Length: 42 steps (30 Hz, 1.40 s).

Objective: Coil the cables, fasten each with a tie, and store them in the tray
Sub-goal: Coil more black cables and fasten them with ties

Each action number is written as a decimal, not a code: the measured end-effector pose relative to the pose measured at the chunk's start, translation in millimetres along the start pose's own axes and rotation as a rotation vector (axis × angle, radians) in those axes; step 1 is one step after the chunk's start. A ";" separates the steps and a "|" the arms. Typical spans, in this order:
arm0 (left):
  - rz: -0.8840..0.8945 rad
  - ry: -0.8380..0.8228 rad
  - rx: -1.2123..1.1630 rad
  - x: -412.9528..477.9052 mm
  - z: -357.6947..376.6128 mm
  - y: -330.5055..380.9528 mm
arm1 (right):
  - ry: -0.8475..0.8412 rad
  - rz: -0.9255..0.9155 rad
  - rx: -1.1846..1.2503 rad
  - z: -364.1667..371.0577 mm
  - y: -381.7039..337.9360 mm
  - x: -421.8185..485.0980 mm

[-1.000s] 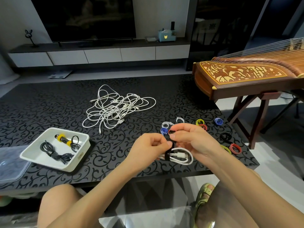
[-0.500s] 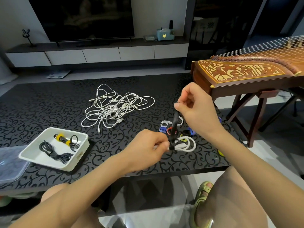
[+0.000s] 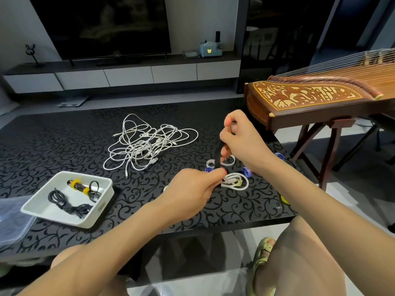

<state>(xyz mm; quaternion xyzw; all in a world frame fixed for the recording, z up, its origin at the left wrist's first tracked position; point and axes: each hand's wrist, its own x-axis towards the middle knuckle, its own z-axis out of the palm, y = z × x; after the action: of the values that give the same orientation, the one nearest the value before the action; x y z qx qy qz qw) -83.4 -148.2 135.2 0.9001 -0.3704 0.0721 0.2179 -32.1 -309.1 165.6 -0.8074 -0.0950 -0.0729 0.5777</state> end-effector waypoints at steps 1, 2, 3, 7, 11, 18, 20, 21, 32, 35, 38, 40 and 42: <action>0.014 0.031 -0.019 0.7 -0.8 0.8 | 0.015 0.027 0.003 -1.4 2.2 3.2; 0.022 0.065 -0.043 1.7 -1.7 1.5 | 0.028 0.055 -0.001 -3.1 5.0 6.1; 0.023 0.095 -0.067 3.1 -2.9 2.1 | 0.037 0.081 -0.019 -4.8 8.4 8.7; -0.086 0.150 -0.384 8.0 -4.3 -1.1 | 0.051 0.154 -0.080 -3.8 25.0 8.5; -0.328 0.108 -0.962 8.4 5.6 -7.8 | 0.029 0.403 0.089 17.2 45.9 -10.9; -0.623 0.062 -1.037 3.2 15.4 -34.0 | -0.245 0.741 0.188 28.5 70.2 -61.6; -0.600 0.071 -1.080 0.8 18.9 -33.0 | -0.306 0.820 0.261 28.3 68.9 -67.0; -0.585 0.100 -1.093 -0.1 20.6 -32.0 | -0.329 0.848 0.300 28.4 67.8 -68.6; -0.195 0.334 -0.441 -9.3 34.5 -18.0 | -0.534 1.047 0.986 12.5 18.4 -71.9; 0.043 0.357 -0.234 -11.3 36.0 -18.7 | -0.533 1.064 1.072 7.6 8.1 -65.0; 0.143 0.366 -0.179 -11.7 32.9 -21.3 | -0.503 1.077 1.095 6.8 4.5 -62.9; 0.140 0.385 -0.159 -10.4 31.2 -20.7 | -0.477 1.073 1.104 7.8 3.0 -63.3; 0.072 0.417 -0.180 -8.6 30.6 -17.0 | -0.456 1.052 1.116 7.0 -1.7 -65.3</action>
<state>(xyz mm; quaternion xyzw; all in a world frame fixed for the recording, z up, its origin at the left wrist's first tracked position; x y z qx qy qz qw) -78.6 -145.6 99.5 0.8286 -0.3543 0.2311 0.3667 -95.9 -306.5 150.1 -0.3331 0.1601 0.4345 0.8214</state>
